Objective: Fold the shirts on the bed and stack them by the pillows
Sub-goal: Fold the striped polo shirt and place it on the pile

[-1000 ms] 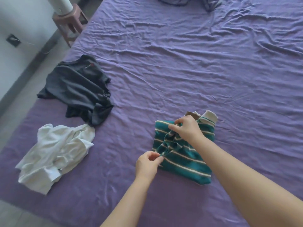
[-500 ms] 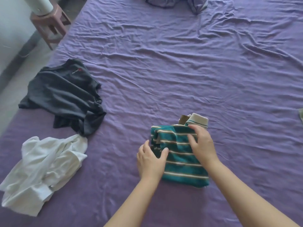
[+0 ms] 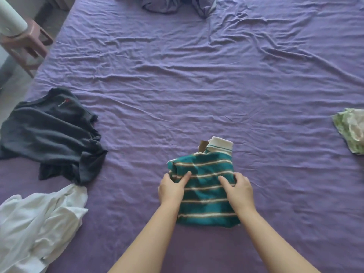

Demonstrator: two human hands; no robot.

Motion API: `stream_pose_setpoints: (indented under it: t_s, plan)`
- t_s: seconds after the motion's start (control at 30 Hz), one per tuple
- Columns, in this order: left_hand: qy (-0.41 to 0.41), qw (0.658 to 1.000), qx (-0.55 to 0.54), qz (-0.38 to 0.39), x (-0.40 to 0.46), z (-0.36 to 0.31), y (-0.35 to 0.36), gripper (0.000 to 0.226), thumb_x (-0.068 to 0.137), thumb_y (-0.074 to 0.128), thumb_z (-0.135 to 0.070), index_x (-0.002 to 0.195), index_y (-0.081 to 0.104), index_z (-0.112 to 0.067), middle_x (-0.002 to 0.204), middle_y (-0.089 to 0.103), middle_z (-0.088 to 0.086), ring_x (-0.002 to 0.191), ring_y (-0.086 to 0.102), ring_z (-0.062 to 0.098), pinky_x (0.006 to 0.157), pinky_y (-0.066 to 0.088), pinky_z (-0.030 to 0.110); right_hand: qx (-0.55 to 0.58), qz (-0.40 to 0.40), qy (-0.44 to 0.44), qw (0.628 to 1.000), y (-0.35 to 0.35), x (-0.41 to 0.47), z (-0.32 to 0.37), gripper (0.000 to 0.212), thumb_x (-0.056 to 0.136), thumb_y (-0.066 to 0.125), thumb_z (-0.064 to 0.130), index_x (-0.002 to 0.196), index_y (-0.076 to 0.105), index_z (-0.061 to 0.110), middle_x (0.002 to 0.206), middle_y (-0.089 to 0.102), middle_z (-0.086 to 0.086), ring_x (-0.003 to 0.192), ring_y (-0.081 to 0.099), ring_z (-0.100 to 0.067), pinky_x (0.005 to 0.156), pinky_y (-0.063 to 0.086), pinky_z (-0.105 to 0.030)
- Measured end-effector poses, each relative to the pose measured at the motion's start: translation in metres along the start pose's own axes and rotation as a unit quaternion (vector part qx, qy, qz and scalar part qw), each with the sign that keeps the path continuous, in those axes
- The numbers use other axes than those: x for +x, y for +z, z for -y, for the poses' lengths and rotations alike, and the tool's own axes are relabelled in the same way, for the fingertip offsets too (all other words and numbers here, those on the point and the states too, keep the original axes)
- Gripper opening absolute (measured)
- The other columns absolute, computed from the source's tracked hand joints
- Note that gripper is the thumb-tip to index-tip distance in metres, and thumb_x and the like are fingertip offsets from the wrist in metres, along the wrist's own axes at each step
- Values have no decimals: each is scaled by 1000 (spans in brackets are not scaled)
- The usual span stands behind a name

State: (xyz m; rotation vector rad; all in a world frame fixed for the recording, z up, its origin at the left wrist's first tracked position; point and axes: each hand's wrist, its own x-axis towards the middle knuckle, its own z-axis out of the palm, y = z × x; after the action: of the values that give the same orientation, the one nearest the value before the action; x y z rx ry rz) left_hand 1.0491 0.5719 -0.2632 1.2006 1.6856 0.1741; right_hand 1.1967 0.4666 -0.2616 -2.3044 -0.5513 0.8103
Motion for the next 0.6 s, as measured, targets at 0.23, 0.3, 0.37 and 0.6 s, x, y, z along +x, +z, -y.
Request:
stream_pose_setpoints:
  t_s: [0.23,0.3,0.37,0.6]
  plan:
    - [87,994,-47,53,-23,-17,-15,32,82,58,-53,91,43,-27,87,56,-12,79,51,-1,74,39,28,51,47,-29,997,-34,-13,7,17,90,56,36,96,46,23,92,65,3,86,61,-18,75,47,-38]
    - [114,991,-40,64,-29,-29,-17,34,84,54,-54,91,43,-23,88,56,-9,79,51,-1,72,38,28,68,43,-39,996,-49,-18,9,15,91,54,36,96,46,24,91,65,6,87,61,-14,70,46,-34]
    - [137,987,-27,79,-37,-44,-16,33,86,50,-55,90,43,-23,88,55,-9,79,51,-2,65,38,24,90,31,-44,994,-66,-20,10,14,92,53,36,96,45,26,91,63,9,87,60,-10,65,43,-25]
    - [193,974,-12,121,-75,-93,17,38,87,49,-56,96,44,-19,88,57,-8,79,53,1,59,38,16,83,-57,-53,993,-141,-22,5,22,88,60,39,99,46,26,89,60,13,82,56,-5,62,38,-18]
